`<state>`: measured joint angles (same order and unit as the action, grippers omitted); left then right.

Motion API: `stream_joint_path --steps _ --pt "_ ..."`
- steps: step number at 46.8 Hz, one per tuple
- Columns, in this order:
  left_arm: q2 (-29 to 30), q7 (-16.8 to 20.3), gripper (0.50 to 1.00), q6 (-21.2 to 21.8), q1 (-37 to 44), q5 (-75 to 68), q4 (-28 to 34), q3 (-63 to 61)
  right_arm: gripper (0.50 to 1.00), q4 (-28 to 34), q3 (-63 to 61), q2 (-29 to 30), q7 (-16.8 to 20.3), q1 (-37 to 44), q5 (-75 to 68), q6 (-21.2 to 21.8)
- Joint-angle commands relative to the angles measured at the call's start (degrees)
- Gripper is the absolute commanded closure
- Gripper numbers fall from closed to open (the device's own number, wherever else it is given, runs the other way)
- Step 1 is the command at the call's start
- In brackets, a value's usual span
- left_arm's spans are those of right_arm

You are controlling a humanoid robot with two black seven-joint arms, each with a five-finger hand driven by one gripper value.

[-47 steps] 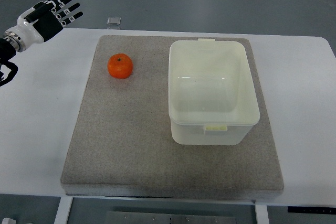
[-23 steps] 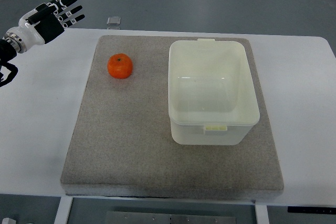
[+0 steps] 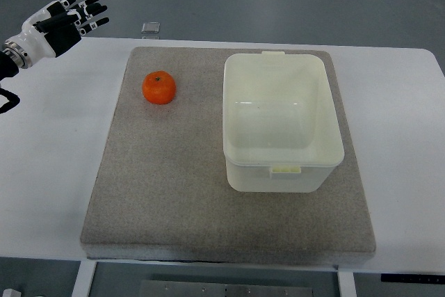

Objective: Put orange in box with left hand
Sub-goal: 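Reach the left hand down toward the orange on the mat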

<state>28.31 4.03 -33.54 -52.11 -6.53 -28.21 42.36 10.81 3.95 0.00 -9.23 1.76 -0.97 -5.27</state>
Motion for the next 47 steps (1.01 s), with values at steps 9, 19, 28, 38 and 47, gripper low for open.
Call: stream_joint_path --steps 9,19,28,38,47 --pt "0.3 3.4 0.506 0.8 -0.5 -17.3 -0.5 -0.1 0.568 0.0 0.0 0.0 0.0 0.0 0.0 0.0" --pt "1.9 6.7 0.506 0.8 -0.7 -31.7 -3.3 -0.3 0.568 0.0 0.0 0.0 0.0 0.0 0.0 0.0" --pt "2.3 6.7 0.506 5.8 -0.7 -46.3 -7.4 -1.6 0.568 0.0 0.0 0.0 0.0 0.0 0.0 0.0" --pt "2.5 6.8 0.506 14.5 -1.9 -52.7 -13.7 -9.1 0.568 0.0 0.0 0.0 0.0 0.0 0.0 0.0" --pt "2.0 6.7 0.506 14.8 -4.1 -65.6 -14.6 -12.2 0.568 0.0 0.0 0.0 0.0 0.0 0.0 0.0"
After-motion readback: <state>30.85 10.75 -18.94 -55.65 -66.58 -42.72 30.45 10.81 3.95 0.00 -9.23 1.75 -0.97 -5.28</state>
